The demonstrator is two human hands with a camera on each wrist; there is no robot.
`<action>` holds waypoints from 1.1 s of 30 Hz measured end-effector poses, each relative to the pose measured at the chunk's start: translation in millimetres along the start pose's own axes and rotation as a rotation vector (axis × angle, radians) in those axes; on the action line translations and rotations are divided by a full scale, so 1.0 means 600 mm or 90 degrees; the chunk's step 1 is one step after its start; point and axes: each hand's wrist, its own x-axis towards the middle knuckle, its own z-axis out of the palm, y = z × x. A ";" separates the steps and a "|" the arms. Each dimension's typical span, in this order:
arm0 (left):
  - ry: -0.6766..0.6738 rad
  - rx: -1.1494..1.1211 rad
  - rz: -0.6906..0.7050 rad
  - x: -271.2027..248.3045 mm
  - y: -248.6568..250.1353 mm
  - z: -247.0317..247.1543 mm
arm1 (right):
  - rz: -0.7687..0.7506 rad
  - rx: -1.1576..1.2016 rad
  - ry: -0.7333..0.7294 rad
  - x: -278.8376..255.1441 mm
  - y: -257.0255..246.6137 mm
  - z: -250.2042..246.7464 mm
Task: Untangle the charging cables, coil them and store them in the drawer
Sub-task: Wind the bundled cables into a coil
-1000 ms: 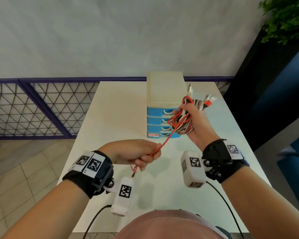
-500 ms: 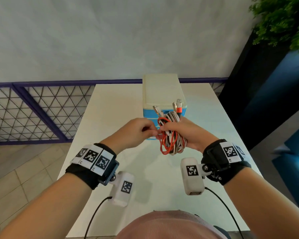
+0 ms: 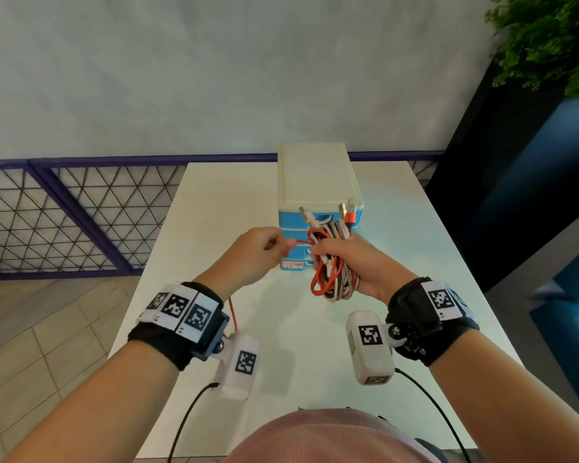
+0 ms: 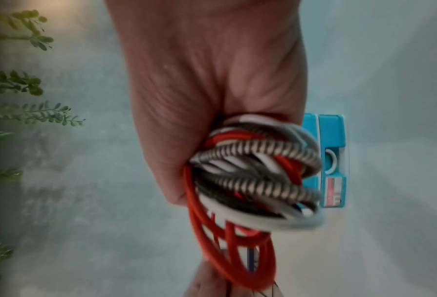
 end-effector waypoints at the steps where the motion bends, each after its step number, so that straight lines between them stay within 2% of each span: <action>1: -0.037 -0.064 -0.058 -0.001 -0.003 -0.005 | -0.015 -0.001 0.029 0.002 0.000 -0.007; 3: -0.132 -0.285 -0.189 -0.007 -0.005 -0.011 | -0.050 -0.010 0.076 0.004 0.000 -0.018; 5: -0.224 -0.474 -0.269 -0.012 0.000 -0.010 | -0.084 -0.029 0.109 0.008 0.002 -0.018; 8: -0.294 -0.613 -0.265 -0.017 0.019 0.000 | -0.119 -0.062 0.117 0.015 0.009 -0.008; 13: -0.279 -0.746 -0.266 -0.018 0.044 0.012 | -0.113 -0.052 0.057 0.020 0.019 0.000; 16: -0.265 -0.727 -0.279 -0.016 0.050 0.023 | -0.078 -0.008 0.012 0.013 0.013 0.010; 21: -0.248 -0.589 -0.289 -0.016 0.056 0.035 | -0.066 0.008 -0.078 0.005 0.011 0.012; 27: -0.268 -0.452 -0.228 -0.022 0.057 0.031 | -0.086 -0.024 0.063 0.017 0.015 0.009; 33: -0.393 -0.450 -0.236 -0.032 0.024 -0.005 | -0.183 0.120 0.205 0.019 -0.008 -0.027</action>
